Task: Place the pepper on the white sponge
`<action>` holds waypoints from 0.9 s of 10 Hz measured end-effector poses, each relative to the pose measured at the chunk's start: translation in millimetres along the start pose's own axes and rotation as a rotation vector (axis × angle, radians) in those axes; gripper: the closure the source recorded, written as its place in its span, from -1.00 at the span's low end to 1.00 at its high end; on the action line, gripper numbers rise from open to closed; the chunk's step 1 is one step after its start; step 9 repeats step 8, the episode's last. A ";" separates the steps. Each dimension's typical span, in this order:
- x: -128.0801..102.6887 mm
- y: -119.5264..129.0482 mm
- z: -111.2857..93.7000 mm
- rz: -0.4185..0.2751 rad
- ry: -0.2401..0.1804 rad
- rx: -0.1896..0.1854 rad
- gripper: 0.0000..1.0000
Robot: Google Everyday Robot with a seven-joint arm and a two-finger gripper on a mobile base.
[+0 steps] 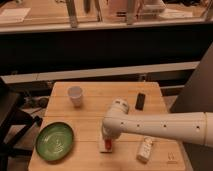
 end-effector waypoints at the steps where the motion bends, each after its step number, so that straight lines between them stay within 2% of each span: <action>1: 0.0 -0.5 0.1 -0.001 0.000 0.001 -0.60; 9: -1.7 -9.4 -7.9 -0.026 0.021 0.009 -0.60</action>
